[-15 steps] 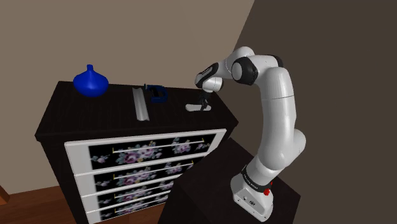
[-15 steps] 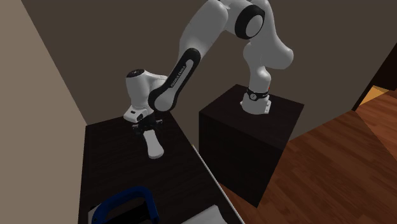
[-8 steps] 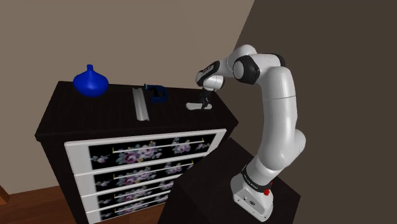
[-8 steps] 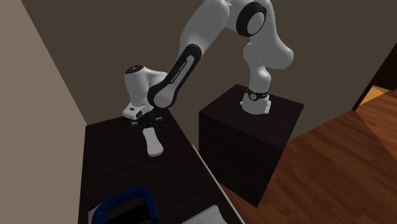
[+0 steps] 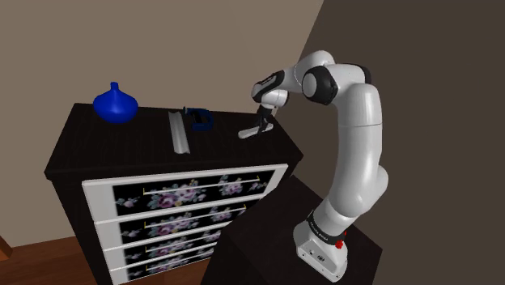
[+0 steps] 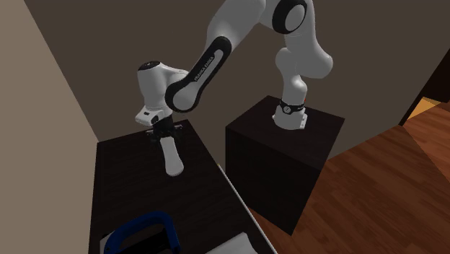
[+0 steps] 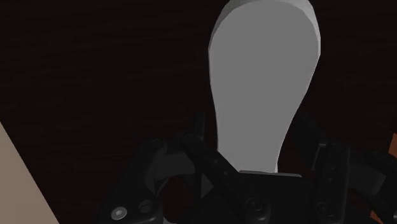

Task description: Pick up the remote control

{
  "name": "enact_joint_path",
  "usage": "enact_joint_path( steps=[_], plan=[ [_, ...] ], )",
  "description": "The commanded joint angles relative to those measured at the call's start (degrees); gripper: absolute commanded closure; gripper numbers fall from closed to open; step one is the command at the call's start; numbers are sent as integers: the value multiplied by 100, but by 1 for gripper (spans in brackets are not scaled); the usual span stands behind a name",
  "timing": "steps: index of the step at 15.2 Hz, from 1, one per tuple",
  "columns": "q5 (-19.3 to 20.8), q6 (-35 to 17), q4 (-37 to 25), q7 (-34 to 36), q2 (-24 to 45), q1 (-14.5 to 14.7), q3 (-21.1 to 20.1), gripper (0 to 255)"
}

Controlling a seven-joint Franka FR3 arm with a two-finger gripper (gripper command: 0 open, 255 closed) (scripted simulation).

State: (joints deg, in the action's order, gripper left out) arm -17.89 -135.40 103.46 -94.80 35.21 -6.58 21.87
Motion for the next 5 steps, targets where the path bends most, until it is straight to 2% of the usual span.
enact_joint_path(
  steps=[1, 5],
  plan=[
    [52, 99, 16, 25, -119, 28, 44, 255],
    [106, 210, 13, 58, -231, 57, 85, 255]
  ],
)
